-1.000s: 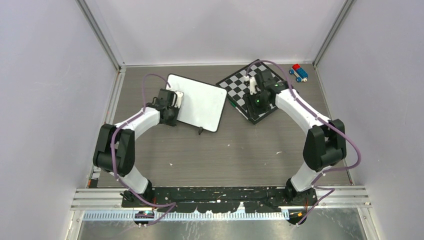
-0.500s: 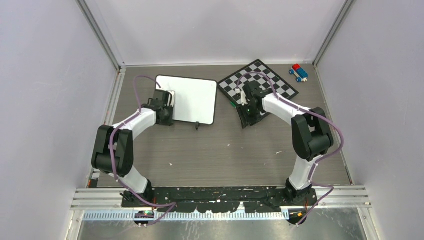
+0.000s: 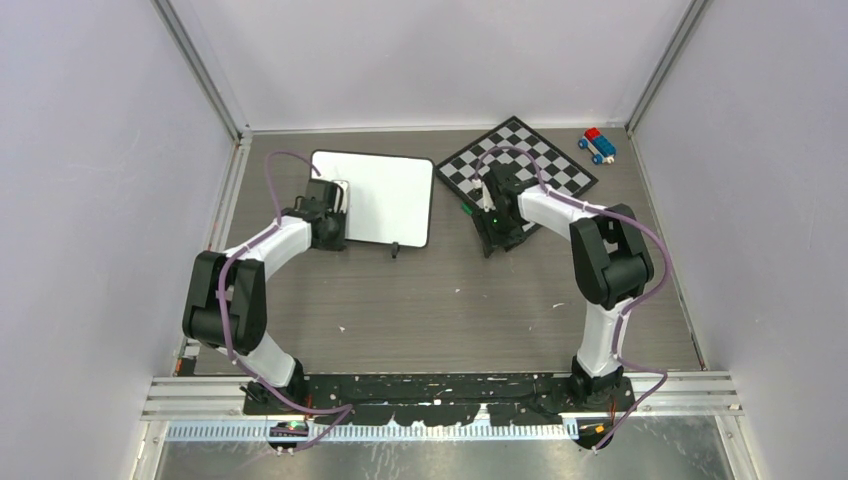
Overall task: Write a sentence on the whiteboard
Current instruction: Pick up the whiteboard marker at the center of the board.
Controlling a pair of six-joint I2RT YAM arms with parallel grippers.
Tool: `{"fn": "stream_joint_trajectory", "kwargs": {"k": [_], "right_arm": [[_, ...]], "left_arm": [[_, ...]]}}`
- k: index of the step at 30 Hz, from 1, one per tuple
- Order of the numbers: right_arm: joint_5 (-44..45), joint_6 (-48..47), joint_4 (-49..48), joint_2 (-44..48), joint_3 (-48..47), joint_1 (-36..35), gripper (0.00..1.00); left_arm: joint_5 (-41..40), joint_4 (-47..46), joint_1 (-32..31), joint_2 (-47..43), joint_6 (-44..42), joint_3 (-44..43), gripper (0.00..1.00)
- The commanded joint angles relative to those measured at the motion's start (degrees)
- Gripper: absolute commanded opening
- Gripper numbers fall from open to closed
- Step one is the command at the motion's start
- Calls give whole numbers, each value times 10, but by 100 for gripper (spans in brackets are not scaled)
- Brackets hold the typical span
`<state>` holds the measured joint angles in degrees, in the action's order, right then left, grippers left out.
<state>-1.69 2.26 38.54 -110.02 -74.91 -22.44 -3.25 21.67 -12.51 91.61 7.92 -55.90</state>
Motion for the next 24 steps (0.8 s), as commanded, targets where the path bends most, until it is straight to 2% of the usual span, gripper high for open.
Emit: {"fn": "stream_joint_trajectory", "kwargs": {"k": [1,9,17,20,24], "right_arm": [[45,-1,-38,-12,-26,13,60],[26,-8,-44,-42,-65,12,59],[15,-39,-44,-66,-79,-4,49],[25,-45,-40,-68,-76,-4,39],[33,-50,-33,-54,-54,-4,19]], "left_arm": [[15,-57,6,-41,22,-8,0],[27,-58,6,-28,29,-12,0],[27,-67,6,-13,38,-8,0],[29,-67,6,-9,46,-6,0],[28,-74,-7,-9,54,4,0]]}}
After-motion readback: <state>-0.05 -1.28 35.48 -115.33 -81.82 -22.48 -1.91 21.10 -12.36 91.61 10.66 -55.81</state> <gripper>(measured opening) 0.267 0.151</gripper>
